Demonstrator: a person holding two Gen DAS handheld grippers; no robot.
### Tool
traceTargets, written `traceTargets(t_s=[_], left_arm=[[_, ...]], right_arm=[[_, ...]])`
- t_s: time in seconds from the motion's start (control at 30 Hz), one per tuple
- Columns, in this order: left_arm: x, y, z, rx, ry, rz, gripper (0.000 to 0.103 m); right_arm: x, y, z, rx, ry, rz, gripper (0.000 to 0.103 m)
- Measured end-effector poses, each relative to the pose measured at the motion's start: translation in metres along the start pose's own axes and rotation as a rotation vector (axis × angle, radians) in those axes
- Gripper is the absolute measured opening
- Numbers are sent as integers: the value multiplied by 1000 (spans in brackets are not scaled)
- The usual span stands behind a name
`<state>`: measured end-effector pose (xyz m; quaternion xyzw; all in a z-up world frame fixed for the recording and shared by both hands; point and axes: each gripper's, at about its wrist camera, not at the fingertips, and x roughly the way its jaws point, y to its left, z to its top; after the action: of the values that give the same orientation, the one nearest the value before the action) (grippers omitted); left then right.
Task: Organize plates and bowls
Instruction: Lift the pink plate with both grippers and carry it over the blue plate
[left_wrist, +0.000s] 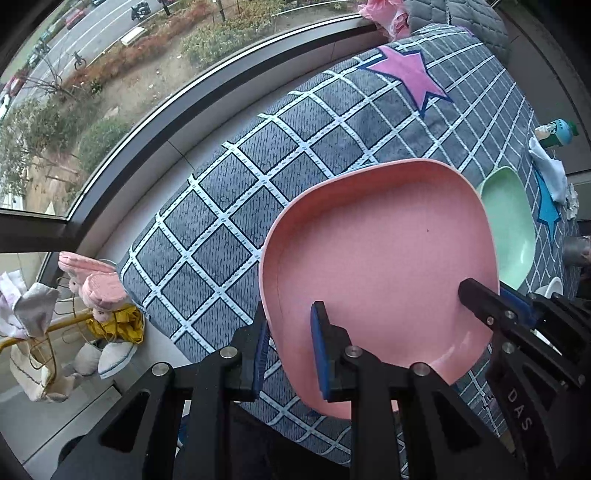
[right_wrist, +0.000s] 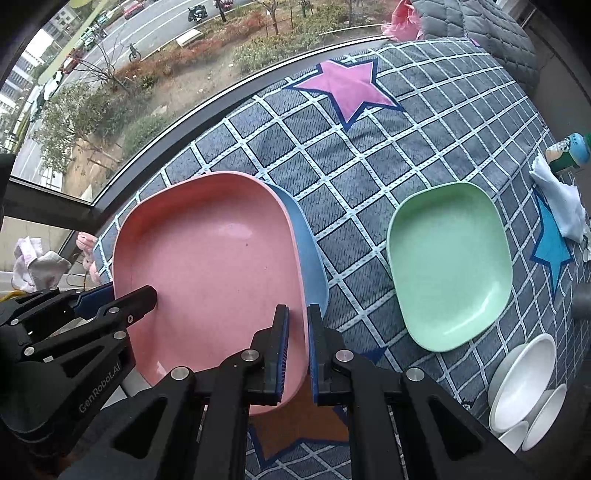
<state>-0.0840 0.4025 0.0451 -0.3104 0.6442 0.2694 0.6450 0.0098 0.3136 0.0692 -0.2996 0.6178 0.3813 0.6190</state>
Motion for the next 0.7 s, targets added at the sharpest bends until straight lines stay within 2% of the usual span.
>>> traceTargets(t_s=[0.43, 0.5, 0.57, 0.7], left_arm=[[11, -7, 11, 56, 26, -9, 24], [12, -6, 13, 60, 38, -12, 26], [12, -5, 13, 69, 41, -7, 38], [-2, -10, 15, 116, 11, -2, 42]], right_arm=[[18, -11, 7, 52, 36, -7, 12], [21, -18, 9, 78, 33, 6, 12], [20, -26, 7, 113, 25, 11, 12], [8, -48, -7, 225, -8, 50, 12]])
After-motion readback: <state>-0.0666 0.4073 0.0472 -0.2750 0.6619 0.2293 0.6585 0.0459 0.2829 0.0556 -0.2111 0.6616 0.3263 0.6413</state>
